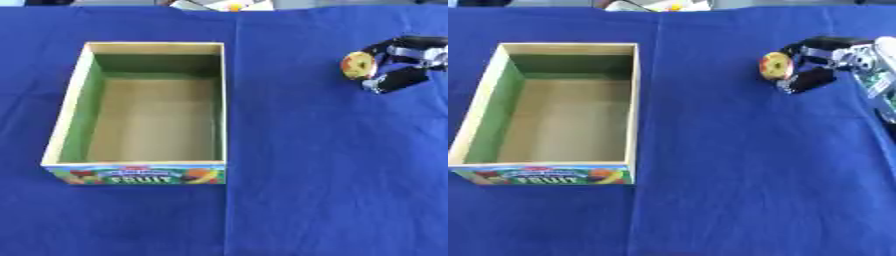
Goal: Pick up objects on the table and place them in the box.
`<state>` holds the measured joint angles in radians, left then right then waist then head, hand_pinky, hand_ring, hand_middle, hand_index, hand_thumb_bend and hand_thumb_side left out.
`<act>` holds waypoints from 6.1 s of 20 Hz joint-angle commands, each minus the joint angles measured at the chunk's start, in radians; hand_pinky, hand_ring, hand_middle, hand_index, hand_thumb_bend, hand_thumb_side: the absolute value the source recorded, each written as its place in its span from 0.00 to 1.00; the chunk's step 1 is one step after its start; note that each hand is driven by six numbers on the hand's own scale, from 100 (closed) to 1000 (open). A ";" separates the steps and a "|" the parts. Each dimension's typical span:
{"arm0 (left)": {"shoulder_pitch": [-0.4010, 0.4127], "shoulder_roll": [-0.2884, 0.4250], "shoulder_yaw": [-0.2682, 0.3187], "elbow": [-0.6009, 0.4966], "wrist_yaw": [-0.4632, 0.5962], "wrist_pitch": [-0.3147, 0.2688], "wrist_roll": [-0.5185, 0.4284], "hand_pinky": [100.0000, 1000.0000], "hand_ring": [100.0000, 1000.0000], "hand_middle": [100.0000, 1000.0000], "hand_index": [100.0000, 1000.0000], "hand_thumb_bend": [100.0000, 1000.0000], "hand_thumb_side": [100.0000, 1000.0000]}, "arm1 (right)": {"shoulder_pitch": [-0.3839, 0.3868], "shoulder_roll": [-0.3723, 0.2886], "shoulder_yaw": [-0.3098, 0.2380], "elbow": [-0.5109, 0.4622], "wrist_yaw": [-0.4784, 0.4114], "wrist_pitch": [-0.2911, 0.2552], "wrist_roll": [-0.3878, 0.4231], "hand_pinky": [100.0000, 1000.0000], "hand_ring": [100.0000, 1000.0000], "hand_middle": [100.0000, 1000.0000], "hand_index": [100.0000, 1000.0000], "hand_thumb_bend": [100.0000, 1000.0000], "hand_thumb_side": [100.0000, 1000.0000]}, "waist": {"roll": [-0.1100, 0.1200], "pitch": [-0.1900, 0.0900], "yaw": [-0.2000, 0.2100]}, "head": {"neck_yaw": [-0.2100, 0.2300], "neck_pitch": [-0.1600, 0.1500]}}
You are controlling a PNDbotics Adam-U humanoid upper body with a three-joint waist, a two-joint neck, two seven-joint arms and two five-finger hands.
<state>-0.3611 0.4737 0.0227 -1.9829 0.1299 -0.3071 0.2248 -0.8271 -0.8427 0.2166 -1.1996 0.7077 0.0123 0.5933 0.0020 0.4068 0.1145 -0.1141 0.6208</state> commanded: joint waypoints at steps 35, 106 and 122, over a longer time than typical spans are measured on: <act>-0.014 0.005 -0.002 -0.017 0.000 0.017 -0.023 0.68 0.93 0.95 0.99 0.00 1.00 | -0.013 -0.019 -0.016 -0.114 -0.050 0.055 -0.233 0.69 0.51 0.39 0.50 0.00 0.01 | -0.008 -0.029 0.002 | 0.017 -0.007; -0.091 -0.024 -0.023 -0.017 0.022 -0.091 -0.049 0.69 0.92 0.93 0.99 0.00 1.00 | -0.200 0.657 0.193 -0.088 0.295 -0.010 -0.014 0.65 0.55 0.51 0.62 0.00 0.11 | -0.039 -0.056 0.053 | -0.023 0.017; -0.083 -0.027 -0.021 -0.017 0.026 -0.090 -0.050 0.69 0.92 0.93 0.99 0.00 1.00 | -0.235 0.597 0.136 -0.250 0.308 -0.022 0.010 0.74 0.67 0.73 0.92 0.00 0.61 | -0.029 -0.069 0.045 | -0.017 0.014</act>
<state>-0.4390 0.4308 -0.0021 -1.9829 0.1531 -0.3957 0.1769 -1.0382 -0.2224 0.3692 -1.4080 1.0225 -0.0113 0.6122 -0.0335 0.3658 0.1588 -0.1340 0.6464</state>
